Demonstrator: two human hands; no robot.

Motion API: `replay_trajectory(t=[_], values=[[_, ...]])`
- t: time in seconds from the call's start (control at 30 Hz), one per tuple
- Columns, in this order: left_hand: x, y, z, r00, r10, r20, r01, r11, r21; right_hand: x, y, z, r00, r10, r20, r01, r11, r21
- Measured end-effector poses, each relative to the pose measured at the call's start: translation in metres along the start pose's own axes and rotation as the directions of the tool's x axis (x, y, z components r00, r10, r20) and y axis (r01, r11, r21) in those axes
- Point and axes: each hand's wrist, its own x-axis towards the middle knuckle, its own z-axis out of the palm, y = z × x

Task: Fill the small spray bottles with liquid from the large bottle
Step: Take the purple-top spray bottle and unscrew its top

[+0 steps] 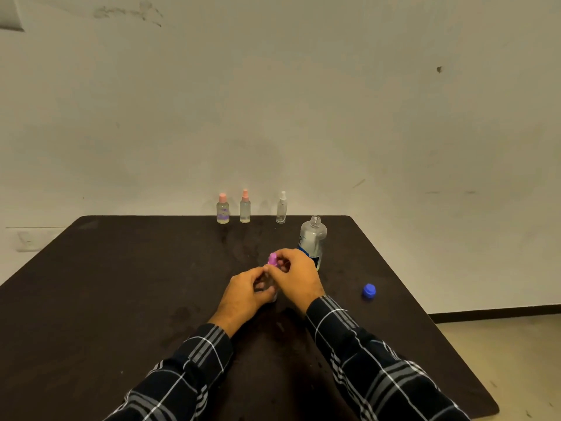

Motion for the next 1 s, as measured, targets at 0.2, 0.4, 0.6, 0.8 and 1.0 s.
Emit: replay_trajectory(t=[0.2,0.4,0.6,0.8,1.0], values=[[0.000,0.000,0.001,1.000,0.000,-0.029,0.000,1.000,0.003,0.000,-0.006,-0.021,0.928,-0.031,-0.372,0.150,0.943,0.296],[0.009,0.002,-0.009,0.993,-0.015,-0.113,0.023,0.997,0.071,-0.021,0.026,-0.017,0.867,0.237,-0.438,-0.036,0.907,0.420],[0.013,-0.002,-0.010,0.990,-0.028,-0.138,0.040,0.995,0.086,-0.021,0.049,-0.002,0.933,0.305,-0.193,-0.301,0.952,0.050],[0.017,-0.007,-0.004,0.986,-0.037,-0.164,0.042,0.999,0.026,-0.011,0.044,-0.007,0.950,0.229,-0.211,-0.249,0.966,-0.074],[0.028,-0.013,0.000,0.984,-0.066,-0.164,0.068,0.998,0.005,0.012,0.059,-0.019,0.856,0.215,-0.469,-0.192,0.977,0.097]])
